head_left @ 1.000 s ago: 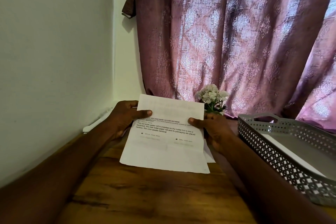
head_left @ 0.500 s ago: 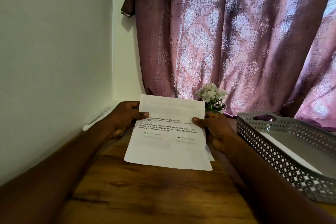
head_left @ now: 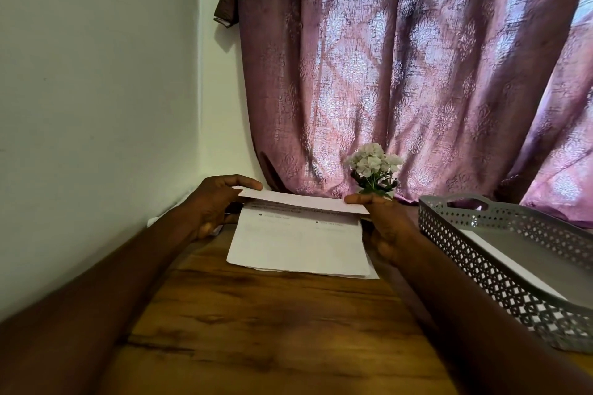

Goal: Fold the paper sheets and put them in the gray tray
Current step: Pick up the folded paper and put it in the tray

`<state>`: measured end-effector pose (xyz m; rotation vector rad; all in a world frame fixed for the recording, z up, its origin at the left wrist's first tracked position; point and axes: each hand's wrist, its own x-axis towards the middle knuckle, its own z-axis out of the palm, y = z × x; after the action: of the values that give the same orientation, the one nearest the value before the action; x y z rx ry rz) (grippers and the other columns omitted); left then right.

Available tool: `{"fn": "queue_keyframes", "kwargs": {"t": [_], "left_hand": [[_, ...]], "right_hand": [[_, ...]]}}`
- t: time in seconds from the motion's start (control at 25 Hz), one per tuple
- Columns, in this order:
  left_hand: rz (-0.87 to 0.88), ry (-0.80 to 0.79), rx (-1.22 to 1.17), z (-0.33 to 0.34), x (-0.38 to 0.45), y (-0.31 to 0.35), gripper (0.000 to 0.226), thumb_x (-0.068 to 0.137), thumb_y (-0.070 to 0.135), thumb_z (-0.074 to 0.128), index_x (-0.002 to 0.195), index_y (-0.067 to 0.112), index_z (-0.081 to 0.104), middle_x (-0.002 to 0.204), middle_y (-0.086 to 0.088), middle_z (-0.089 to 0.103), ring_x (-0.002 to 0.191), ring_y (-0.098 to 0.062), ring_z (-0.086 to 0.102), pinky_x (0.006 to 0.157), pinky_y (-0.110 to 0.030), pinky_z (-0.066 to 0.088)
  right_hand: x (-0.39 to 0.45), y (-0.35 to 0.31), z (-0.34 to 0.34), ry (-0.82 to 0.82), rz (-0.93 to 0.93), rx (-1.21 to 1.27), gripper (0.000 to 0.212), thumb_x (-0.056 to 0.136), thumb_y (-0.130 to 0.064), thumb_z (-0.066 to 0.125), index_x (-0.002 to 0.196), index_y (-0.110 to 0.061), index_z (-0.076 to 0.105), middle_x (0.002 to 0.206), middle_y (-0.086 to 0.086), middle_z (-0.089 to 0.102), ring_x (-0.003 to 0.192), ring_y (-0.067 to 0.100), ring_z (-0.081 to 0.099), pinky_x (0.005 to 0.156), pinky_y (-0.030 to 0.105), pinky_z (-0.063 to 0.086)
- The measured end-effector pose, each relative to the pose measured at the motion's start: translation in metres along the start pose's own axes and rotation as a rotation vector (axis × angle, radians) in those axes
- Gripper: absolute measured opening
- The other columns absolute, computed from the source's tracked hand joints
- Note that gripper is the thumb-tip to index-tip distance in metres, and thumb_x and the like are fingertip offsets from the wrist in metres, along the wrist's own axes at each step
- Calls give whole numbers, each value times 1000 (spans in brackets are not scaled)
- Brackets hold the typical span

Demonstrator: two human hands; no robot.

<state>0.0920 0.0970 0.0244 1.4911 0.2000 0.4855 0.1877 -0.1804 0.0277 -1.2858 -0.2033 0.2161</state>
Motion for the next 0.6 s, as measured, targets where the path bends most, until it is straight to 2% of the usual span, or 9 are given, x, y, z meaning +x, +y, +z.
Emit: {"fn": "queue_keyframes", "kwargs": {"t": [0.12, 0.24, 0.28, 0.36, 0.44, 0.48, 0.52, 0.56, 0.6], "left_hand": [[-67, -20, -72, 1, -3, 4, 13, 92, 8, 70, 98, 8, 81, 105, -21, 77, 82, -30, 77, 75, -38, 66], [-109, -90, -163, -4, -6, 8, 34, 96, 16, 51, 117, 5, 76, 115, -17, 75, 93, -32, 75, 77, -39, 63], [-111, -110, -195, -4, -7, 9, 38, 96, 19, 49, 121, 5, 75, 118, -17, 75, 98, -32, 74, 79, -39, 62], [-82, -133, -239, 0, -10, 10, 36, 96, 19, 60, 128, 8, 72, 121, -18, 75, 102, -32, 74, 80, -40, 63], [-22, -148, -225, 6, -10, 8, 38, 95, 12, 68, 133, 18, 68, 120, -15, 75, 109, -32, 73, 82, -42, 64], [-10, -147, -194, 8, -9, 6, 43, 93, 11, 71, 134, 22, 65, 119, -13, 75, 111, -31, 73, 84, -42, 64], [-19, -151, -155, 10, -9, 4, 49, 89, 11, 75, 135, 22, 63, 120, -13, 74, 111, -30, 72, 85, -42, 64], [-39, -172, -117, 10, -9, 2, 52, 85, 12, 78, 135, 16, 63, 121, -15, 74, 110, -30, 73, 85, -41, 63], [-57, -198, -86, 10, -10, 0, 54, 80, 11, 80, 132, 9, 65, 121, -17, 74, 109, -31, 74, 85, -40, 64]], "right_hand": [[2, -1, -1, -18, 24, 8, 15, 93, 1, 61, 97, -4, 74, 116, 23, 73, 104, 41, 69, 90, 52, 60], [2, -2, -7, -68, 51, 22, 36, 94, -3, 40, 104, -2, 74, 103, 18, 74, 81, 30, 70, 60, 34, 61], [1, -3, -8, -83, 72, 25, 39, 93, -8, 39, 107, -3, 75, 102, 16, 75, 77, 28, 68, 57, 31, 58], [1, -2, -9, -107, 73, 17, 35, 93, -16, 50, 115, -6, 76, 106, 13, 75, 85, 30, 68, 67, 37, 60], [1, -1, -6, -147, 10, -25, 33, 92, -4, 60, 122, -11, 73, 116, 14, 74, 101, 33, 70, 89, 49, 60], [0, 0, -3, -166, -29, -32, 39, 91, 6, 60, 124, -12, 71, 118, 14, 74, 102, 29, 72, 91, 49, 60], [-1, 1, -1, -180, -67, -14, 46, 90, 14, 58, 126, -13, 69, 117, 13, 73, 98, 23, 74, 86, 44, 63], [-1, 1, 1, -184, -105, 18, 53, 89, 19, 57, 129, -13, 67, 116, 12, 73, 95, 19, 75, 83, 41, 63], [-2, 0, 1, -173, -137, 50, 57, 88, 21, 58, 133, -14, 64, 117, 13, 73, 99, 23, 74, 86, 43, 62]]}}
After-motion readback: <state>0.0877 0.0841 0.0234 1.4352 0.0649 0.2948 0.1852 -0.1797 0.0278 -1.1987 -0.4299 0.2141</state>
